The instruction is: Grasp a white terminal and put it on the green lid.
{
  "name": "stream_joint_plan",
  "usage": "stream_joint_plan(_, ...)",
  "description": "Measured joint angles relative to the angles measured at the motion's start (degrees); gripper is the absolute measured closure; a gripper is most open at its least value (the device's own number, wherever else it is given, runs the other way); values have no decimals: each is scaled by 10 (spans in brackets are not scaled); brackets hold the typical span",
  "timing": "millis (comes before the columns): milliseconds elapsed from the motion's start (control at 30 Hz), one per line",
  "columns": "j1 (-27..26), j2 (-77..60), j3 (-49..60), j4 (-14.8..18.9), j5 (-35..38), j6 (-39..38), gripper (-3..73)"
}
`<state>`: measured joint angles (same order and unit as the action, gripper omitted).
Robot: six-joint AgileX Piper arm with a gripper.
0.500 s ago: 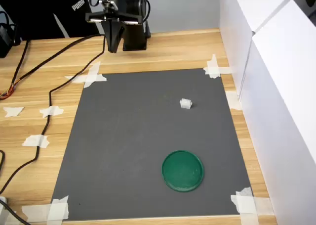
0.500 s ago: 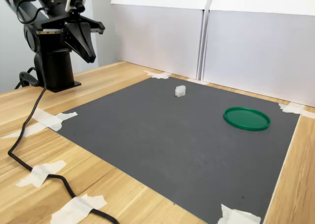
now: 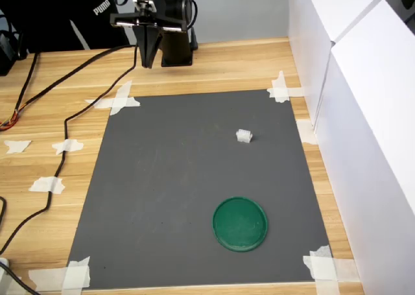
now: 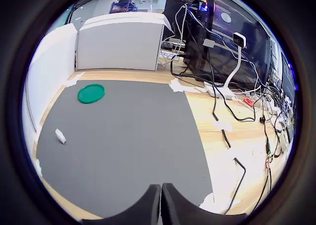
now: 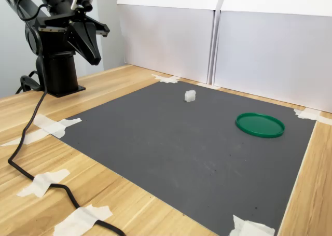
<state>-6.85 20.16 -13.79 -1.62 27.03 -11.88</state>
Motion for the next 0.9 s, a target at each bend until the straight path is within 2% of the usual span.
stream_joint_plan(200, 0, 34, -39, 16, 35, -57, 711)
stream_joint_plan(400, 5, 95, -91, 16, 71, -99, 711)
stream_joint_plan(600, 98, 134, -133, 12, 108, -159, 711)
stream_joint_plan(900, 243, 189, -208, 12, 146, -166, 711)
